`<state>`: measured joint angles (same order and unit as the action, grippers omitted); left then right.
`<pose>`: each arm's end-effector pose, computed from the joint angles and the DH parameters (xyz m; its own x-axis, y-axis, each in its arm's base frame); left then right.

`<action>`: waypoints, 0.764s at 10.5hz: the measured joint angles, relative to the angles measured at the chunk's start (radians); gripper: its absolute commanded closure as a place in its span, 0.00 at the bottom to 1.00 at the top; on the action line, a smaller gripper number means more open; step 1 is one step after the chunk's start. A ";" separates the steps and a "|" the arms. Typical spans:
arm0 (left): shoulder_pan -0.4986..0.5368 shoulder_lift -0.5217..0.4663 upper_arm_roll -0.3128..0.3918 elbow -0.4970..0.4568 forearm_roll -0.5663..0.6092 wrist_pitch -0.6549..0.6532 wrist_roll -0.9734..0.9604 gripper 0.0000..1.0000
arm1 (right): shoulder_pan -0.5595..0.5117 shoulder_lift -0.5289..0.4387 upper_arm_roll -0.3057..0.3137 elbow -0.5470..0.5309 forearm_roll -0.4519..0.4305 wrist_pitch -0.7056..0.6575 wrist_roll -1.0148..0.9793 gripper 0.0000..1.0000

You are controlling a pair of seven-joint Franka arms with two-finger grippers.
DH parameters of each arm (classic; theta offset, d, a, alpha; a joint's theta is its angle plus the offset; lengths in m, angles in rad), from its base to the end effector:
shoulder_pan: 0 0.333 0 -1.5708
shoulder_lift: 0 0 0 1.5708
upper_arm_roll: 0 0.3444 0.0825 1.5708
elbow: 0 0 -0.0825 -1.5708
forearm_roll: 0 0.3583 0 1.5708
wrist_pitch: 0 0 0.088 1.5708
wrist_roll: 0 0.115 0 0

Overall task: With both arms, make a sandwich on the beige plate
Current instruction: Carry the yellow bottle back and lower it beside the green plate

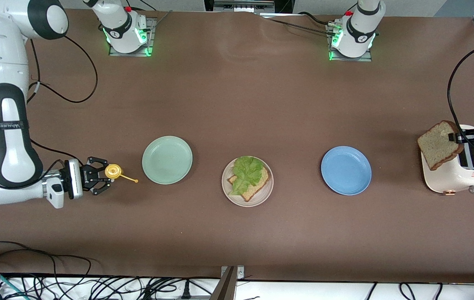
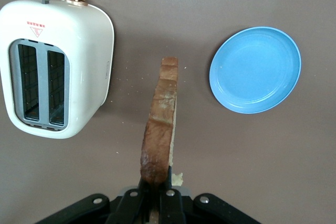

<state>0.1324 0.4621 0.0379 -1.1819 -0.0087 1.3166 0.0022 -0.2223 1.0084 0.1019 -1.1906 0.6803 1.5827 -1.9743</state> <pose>0.6290 0.1012 0.5235 0.9337 0.1578 -0.3213 0.1641 -0.9864 -0.0075 0.6987 -0.0326 0.1872 0.1278 0.6430 0.7551 0.9368 0.1717 -0.3047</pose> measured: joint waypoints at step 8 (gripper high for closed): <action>-0.001 0.000 0.000 0.000 0.000 0.000 0.000 1.00 | -0.022 0.121 0.018 0.000 0.170 -0.036 -0.161 0.87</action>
<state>0.1319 0.4621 0.0380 -1.1819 -0.0087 1.3166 0.0022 -0.2441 1.1296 0.1204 -1.1904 0.8501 1.5472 -2.1351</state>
